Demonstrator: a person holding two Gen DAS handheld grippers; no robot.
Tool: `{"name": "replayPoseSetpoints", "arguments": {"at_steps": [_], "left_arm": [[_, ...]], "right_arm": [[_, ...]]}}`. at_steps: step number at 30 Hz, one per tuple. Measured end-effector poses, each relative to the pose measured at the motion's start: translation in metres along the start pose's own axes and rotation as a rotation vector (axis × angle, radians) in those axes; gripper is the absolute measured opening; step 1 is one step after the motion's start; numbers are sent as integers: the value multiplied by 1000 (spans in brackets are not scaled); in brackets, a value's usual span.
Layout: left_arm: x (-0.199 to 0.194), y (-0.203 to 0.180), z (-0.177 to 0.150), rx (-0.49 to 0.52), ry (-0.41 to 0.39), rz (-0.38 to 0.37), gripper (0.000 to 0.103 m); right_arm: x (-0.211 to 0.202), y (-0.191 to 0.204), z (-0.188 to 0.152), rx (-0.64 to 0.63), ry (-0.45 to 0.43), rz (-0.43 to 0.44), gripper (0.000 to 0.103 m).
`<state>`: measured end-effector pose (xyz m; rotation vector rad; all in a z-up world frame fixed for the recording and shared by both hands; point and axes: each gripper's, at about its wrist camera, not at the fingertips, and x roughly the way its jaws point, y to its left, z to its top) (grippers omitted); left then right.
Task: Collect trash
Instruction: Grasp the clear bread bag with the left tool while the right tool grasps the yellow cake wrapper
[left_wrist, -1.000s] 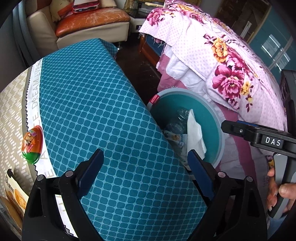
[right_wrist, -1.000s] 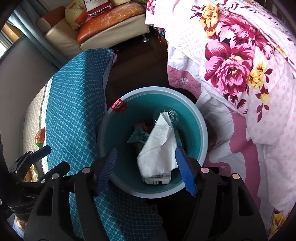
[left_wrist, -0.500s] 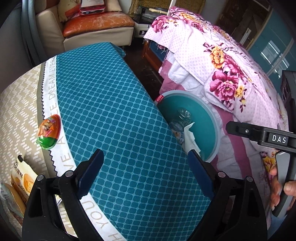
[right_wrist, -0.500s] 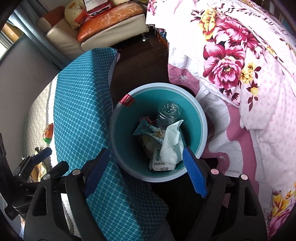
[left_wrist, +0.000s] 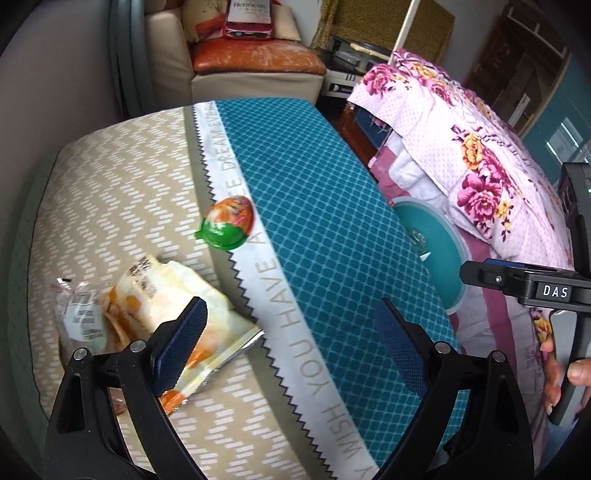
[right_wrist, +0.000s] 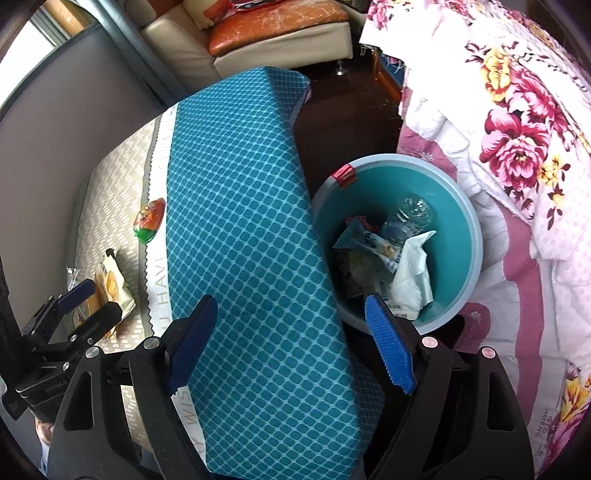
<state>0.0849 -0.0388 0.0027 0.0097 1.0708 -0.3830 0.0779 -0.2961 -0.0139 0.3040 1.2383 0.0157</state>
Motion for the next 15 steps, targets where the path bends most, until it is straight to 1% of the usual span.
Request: {"name": "replayPoseSetpoints", "arguments": {"at_steps": [8, 12, 15], "left_arm": [[-23, 75, -25, -56, -24, 107, 92], [-26, 112, -39, -81, -21, 141, 92], [-26, 133, -47, -107, -18, 148, 92]], "right_arm": [[16, 63, -3, -105, 44, 23, 78], [27, 89, -4, -152, 70, 28, 78], [37, 109, -5, -183, 93, 34, 78]]}}
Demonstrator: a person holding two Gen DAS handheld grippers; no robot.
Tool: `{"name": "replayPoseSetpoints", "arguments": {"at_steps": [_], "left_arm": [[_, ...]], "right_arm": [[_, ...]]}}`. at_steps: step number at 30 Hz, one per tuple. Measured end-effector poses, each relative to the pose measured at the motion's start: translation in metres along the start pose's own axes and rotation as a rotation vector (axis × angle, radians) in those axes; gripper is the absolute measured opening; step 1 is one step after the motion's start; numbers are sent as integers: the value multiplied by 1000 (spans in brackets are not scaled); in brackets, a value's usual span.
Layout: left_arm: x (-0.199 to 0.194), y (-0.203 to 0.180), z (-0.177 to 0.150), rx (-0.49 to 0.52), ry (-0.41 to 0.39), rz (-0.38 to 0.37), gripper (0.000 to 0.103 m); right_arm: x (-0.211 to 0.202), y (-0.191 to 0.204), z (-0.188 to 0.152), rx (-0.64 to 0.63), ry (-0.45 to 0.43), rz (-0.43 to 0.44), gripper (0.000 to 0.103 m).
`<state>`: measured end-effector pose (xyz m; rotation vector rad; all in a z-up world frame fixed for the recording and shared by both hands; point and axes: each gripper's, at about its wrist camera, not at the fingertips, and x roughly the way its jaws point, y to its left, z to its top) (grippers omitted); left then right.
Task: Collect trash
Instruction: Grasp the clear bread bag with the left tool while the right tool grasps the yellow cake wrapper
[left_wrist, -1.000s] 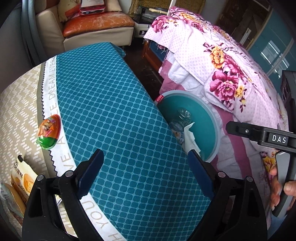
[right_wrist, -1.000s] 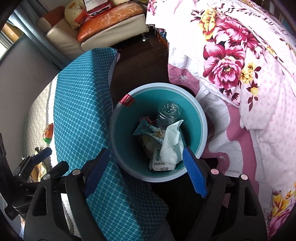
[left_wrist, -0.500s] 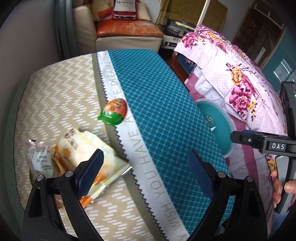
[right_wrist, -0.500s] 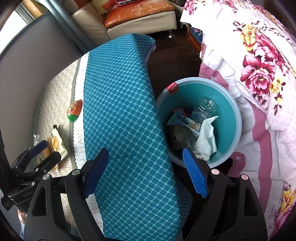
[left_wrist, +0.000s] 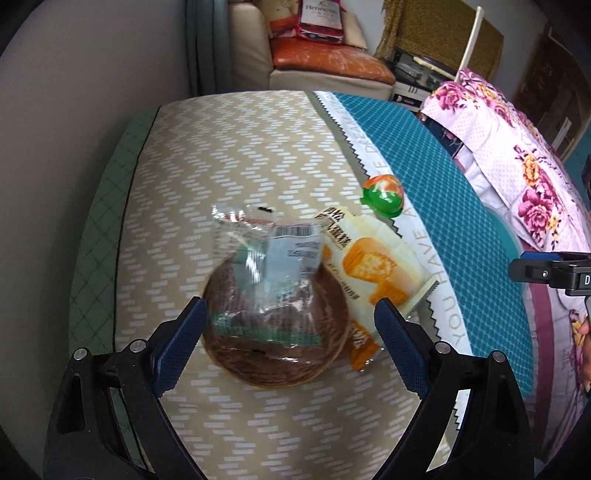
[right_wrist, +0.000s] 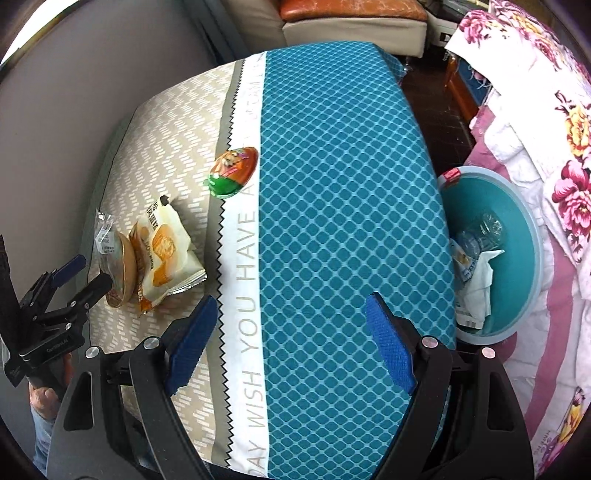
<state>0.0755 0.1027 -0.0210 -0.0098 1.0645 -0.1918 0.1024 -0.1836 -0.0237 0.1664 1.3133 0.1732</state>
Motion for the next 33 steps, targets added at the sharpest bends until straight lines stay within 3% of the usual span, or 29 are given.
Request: {"name": "replayPoseSetpoints", "arguments": {"at_steps": [9, 13, 14, 16, 18, 33], "left_arm": [[18, 23, 2, -3, 12, 7, 92], [24, 22, 4, -7, 3, -40, 91], [24, 22, 3, -9, 2, -48, 88], [25, 21, 3, -3, -5, -36, 69], [26, 23, 3, -9, 1, -60, 64], [16, 37, -2, -62, -9, -127, 63]], "right_arm": [[27, 39, 10, -49, 53, 10, 78], [37, 47, 13, -53, 72, 11, 78], [38, 48, 14, -53, 76, 12, 78], [42, 50, 16, -51, 83, 15, 78], [46, 52, 18, -47, 93, 22, 78], [99, 100, 35, -55, 131, 140, 78]]}}
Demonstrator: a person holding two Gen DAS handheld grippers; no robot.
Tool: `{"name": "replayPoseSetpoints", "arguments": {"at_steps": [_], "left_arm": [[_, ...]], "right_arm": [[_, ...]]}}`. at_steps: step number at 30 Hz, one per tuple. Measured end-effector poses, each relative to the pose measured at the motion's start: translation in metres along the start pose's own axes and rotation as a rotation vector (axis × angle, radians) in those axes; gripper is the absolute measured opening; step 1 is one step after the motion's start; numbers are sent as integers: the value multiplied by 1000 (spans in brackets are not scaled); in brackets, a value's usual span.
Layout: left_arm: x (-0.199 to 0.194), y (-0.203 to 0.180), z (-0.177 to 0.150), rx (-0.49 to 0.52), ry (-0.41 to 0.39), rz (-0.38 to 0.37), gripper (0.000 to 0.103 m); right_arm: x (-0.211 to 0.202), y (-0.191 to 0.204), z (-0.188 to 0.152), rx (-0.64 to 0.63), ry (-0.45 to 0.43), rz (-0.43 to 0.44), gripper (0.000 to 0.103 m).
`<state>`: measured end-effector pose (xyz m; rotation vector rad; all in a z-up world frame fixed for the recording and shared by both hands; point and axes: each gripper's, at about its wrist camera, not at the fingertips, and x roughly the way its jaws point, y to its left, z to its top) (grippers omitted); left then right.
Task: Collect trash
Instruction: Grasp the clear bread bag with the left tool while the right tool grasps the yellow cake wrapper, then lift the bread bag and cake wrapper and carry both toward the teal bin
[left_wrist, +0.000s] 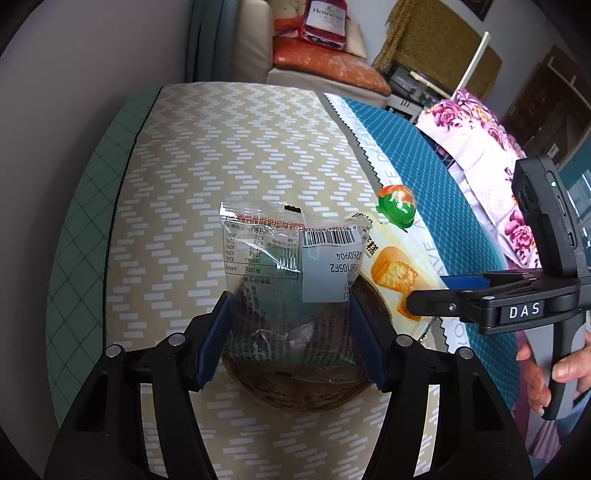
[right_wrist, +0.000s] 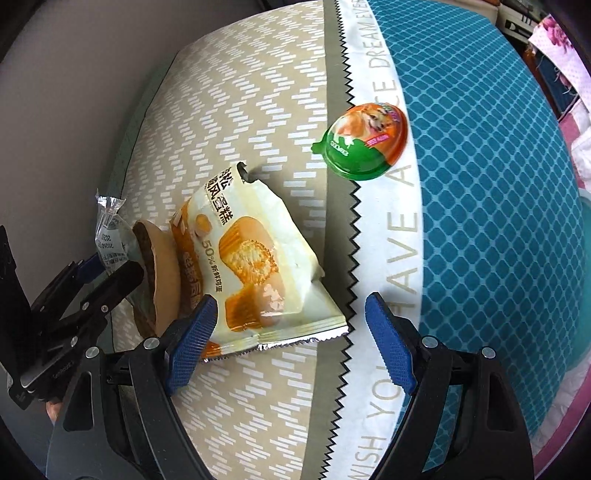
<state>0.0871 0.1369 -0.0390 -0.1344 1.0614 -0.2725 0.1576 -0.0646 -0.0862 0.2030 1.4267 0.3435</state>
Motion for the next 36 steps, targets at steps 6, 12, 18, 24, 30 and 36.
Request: {"name": "replayPoseSetpoints", "arguments": {"at_steps": [6, 12, 18, 24, 30, 36], "left_arm": [[4, -2, -3, -5, 9, 5, 63], [-4, -5, -3, -13, -11, 6, 63], [-22, -11, -2, -13, -45, 9, 63], [-35, -30, 1, 13, -65, 11, 63], [-35, -55, 2, 46, -58, 3, 63], [-27, -82, 1, 84, -35, -16, 63]], "right_arm": [[9, 16, 1, -45, -30, -8, 26], [-7, 30, -18, -88, -108, -11, 19], [-39, 25, -27, -62, -204, -47, 17], [-81, 2, -47, -52, -277, -83, 17], [-120, -43, -52, -23, -328, -92, 15], [-131, -63, -63, 1, -313, -81, 14]]}}
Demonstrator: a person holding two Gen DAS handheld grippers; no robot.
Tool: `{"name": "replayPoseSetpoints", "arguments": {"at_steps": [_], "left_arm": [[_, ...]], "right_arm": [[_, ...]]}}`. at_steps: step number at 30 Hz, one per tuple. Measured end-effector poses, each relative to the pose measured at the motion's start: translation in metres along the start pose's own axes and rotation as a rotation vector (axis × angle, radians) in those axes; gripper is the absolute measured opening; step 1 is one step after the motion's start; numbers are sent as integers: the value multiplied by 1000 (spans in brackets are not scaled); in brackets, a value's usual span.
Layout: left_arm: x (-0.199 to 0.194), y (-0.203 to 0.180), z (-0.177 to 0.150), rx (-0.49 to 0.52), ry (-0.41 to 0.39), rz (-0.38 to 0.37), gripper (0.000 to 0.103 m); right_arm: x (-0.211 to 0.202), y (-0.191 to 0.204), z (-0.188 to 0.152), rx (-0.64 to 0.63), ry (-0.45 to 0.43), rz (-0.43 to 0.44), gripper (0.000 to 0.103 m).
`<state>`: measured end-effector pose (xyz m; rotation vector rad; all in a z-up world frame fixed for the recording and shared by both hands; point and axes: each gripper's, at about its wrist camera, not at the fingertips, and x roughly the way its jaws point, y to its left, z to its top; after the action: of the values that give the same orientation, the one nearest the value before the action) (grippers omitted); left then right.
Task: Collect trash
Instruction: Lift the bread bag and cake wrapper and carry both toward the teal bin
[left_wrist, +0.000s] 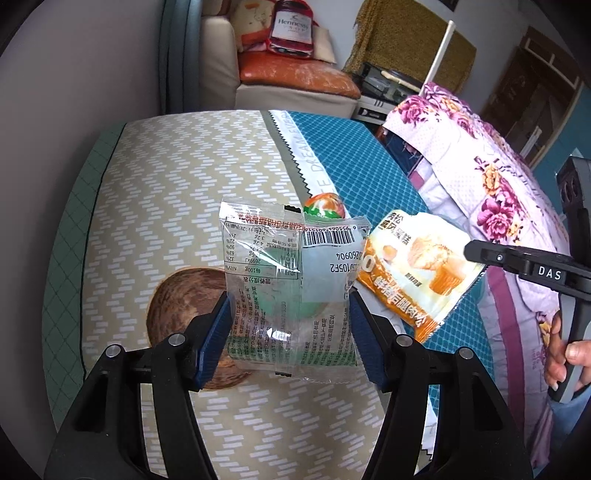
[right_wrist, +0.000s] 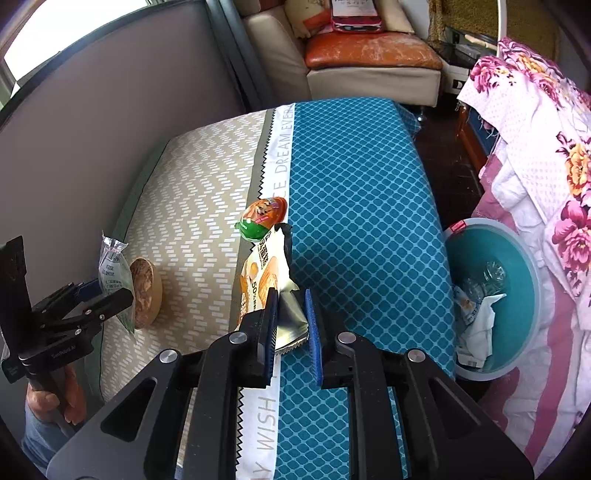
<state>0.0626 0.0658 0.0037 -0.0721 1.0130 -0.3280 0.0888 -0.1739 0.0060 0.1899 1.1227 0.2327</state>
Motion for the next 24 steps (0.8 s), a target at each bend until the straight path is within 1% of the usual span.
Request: {"name": "replayPoseSetpoints", "arguments": {"at_steps": [3, 4, 6, 7, 8, 10, 12, 13, 14, 15, 16, 19, 24], "left_arm": [[6, -9, -2, 13, 14, -8, 63], [8, -11, -3, 16, 19, -10, 63], [13, -14, -6, 18, 33, -16, 63], [16, -14, -8, 18, 41, -18, 63], [19, -14, -10, 15, 49, -21, 63], [24, -13, -13, 9, 62, -28, 63], [28, -11, -16, 4, 73, -34, 63], [29, -10, -17, 2, 78, -39, 63], [30, -10, -18, 0, 83, -44, 63], [31, -10, -20, 1, 85, -46, 63], [31, -10, -20, 3, 87, -47, 63], [28, -6, -20, -2, 78, -58, 63], [15, 6, -15, -36, 47, -88, 63]], "right_arm": [[4, -8, -5, 20, 45, 33, 14], [7, -9, -7, 28, 59, 47, 15], [12, -8, -9, 16, 75, 49, 18], [14, -6, -10, 8, 79, 47, 25], [15, -5, -10, 1, 81, 43, 34], [21, 0, -11, -15, 84, 42, 41], [24, 2, -10, -17, 90, 44, 41], [26, 3, -9, -15, 93, 44, 44], [27, 3, -8, -15, 93, 40, 53], [29, 4, -7, -18, 92, 27, 59], [32, 4, -7, -22, 96, 17, 67], [51, 5, -4, -32, 139, 9, 76], [82, 2, -2, -25, 219, -31, 77]]}}
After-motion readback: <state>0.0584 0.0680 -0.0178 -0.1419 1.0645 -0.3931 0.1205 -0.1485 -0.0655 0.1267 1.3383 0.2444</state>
